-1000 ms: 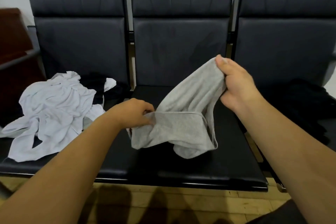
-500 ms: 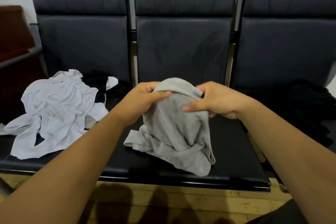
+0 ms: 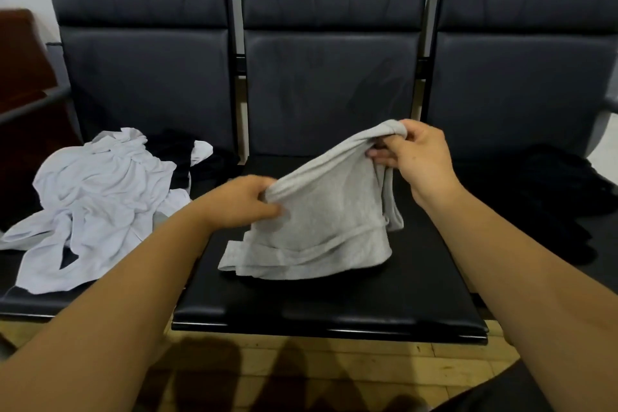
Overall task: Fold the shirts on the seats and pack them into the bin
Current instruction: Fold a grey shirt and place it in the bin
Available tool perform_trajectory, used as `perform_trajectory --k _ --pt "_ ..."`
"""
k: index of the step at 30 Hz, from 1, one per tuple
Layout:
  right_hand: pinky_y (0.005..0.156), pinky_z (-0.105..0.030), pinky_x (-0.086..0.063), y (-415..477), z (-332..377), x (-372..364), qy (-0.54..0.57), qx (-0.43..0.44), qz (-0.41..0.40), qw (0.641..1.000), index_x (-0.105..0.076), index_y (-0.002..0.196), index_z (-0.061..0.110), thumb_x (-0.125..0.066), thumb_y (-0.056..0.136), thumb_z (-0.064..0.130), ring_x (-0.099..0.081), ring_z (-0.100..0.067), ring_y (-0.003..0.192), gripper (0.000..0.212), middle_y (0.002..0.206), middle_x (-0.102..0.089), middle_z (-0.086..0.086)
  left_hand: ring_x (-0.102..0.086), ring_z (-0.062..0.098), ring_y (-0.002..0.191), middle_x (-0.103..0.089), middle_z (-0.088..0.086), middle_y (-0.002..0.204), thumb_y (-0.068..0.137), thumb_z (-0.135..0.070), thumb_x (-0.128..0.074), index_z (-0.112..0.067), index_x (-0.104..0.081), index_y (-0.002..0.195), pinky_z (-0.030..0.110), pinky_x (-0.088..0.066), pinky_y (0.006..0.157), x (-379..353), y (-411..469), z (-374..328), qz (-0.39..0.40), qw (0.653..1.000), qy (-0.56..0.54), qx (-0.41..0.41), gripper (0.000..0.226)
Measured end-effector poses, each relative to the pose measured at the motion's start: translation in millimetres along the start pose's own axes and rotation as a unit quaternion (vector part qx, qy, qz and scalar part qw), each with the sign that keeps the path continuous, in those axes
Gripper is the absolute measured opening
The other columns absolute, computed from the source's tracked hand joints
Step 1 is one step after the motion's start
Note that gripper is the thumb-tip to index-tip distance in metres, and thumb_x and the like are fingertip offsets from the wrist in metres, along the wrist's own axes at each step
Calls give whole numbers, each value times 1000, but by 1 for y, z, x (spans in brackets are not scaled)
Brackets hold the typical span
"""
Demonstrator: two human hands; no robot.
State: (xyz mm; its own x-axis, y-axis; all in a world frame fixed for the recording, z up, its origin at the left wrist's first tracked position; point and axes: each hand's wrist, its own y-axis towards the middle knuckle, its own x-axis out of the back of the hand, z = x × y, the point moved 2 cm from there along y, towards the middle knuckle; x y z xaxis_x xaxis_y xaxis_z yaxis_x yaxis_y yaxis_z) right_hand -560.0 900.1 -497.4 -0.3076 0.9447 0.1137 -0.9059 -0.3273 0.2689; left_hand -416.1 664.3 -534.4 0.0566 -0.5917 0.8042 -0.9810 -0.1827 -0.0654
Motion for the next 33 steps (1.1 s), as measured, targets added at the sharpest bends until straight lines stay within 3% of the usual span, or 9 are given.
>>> perform_trajectory --k 4,7,13,15,19,22,26,30,33 --pt "83 -24 -56 0 30 10 -14 175 -72 982 -69 98 25 -56 101 13 -66 -9 92 18 97 -70 3 -44 3 57 -48 -9 65 96 -17 -62 -12 -52 83 19 -40 55 20 -7 -35 -276 941 -166 -106 17" --pt "82 -28 -58 5 40 10 0 167 -67 984 -68 103 18 -51 102 10 -69 -16 96 19 103 -71 -4 -39 0 55 -43 -8 63 94 -10 -60 -10 -48 79 12 -34 50 37 -10 -55 -353 912 -175 -115 20" --pt "76 -40 -62 11 24 12 -25 24 -94 995 -72 95 13 -58 98 13 -72 -20 90 15 93 -74 -5 -66 15 67 -66 3 69 89 -18 -74 -15 -63 65 29 -50 66 22 -14 -21 -54 995 -74 -30 27" --pt "75 -35 -60 15 31 11 -25 25 -105 994 -72 91 15 -56 99 14 -70 -18 87 18 90 -73 -2 -65 18 68 -63 8 69 88 -24 -77 -10 -59 62 31 -51 68 24 -21 -22 -18 982 -180 -45 34" --pt "71 -33 -58 22 37 16 -4 19 -141 990 -71 89 12 -55 97 14 -66 -15 81 19 84 -70 -2 -72 19 98 -74 6 106 89 -18 -72 -11 -68 115 33 -57 84 40 -29 -24 -21 963 -266 -30 27" --pt "64 -33 -57 28 38 17 -81 -24 -72 994 -70 92 0 -50 97 7 -64 -23 76 22 81 -67 -8 -72 10 90 -74 -10 92 91 -28 -71 -23 -74 100 24 -57 79 41 -32 -15 1 998 -47 29 10" --pt "54 -32 -52 45 58 9 -172 -97 -6 980 -63 86 5 -48 92 -1 -53 -27 59 17 75 -55 -15 -74 31 97 -76 14 102 82 -26 -78 -9 -77 88 46 -57 92 26 -39 -9 154 960 -216 91 18" --pt "62 -31 -51 82 78 -23 -248 -12 26 968 -60 74 9 -55 87 2 -54 -23 65 16 72 -55 -9 -72 33 104 -75 18 109 88 -16 -71 -6 -77 94 42 -56 92 10 -30 -13 110 918 -370 88 13" --pt "84 -24 -50 92 59 -66 -290 48 114 949 -62 133 15 -74 80 7 -60 -20 103 54 125 -62 -13 -73 31 102 -75 15 111 89 -17 -72 -3 -73 112 45 -55 96 -10 -11 14 23 905 -390 170 27"
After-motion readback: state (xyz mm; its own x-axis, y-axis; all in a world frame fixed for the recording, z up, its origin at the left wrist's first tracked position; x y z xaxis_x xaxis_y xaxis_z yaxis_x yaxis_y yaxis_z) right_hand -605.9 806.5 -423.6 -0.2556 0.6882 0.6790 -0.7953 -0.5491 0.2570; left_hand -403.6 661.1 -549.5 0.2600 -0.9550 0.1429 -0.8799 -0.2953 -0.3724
